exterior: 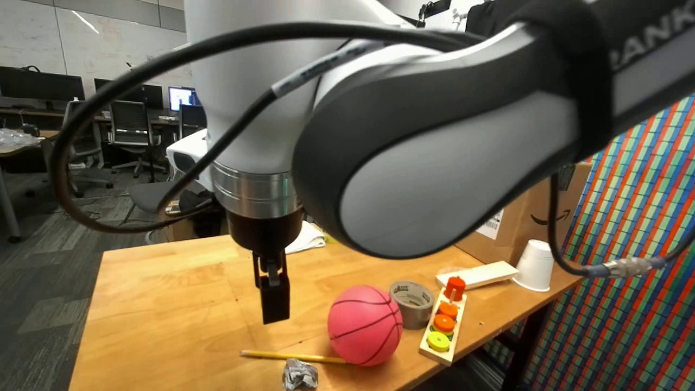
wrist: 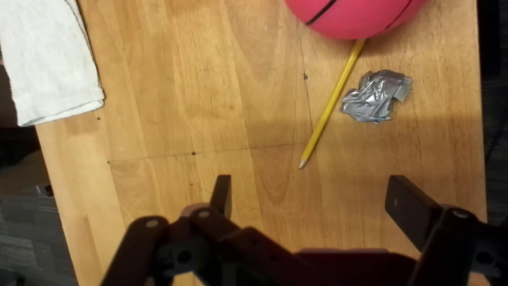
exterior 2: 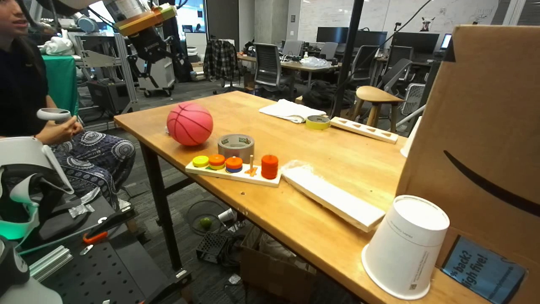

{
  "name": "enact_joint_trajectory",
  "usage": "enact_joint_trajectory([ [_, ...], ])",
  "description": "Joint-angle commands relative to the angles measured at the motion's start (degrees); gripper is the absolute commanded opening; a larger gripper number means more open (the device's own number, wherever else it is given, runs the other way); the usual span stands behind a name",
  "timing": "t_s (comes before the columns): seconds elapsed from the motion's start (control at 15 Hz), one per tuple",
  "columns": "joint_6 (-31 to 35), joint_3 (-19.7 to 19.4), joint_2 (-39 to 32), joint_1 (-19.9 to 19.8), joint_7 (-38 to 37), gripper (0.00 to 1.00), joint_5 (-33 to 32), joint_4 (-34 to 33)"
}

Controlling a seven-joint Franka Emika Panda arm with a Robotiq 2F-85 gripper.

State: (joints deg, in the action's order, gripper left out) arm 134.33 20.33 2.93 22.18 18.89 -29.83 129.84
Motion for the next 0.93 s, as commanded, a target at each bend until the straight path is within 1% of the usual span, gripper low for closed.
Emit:
enact_joint_trajectory([
  [0.0,0.84,-0.36,-5.93,-1.01,5.97,1.00,2.35,-5.07],
  [0.4,-0.67,-0.58,-10.73,-2.39,10.41,1.00,3.74,-8.36],
  [0.67,-1.60,-0.81,-10.89,-3.06,10.83,1.00,3.45,-7.76],
  [0.87,-4.82,-1.26,-10.17,-3.35,10.98,1.00,2.45,-7.19],
])
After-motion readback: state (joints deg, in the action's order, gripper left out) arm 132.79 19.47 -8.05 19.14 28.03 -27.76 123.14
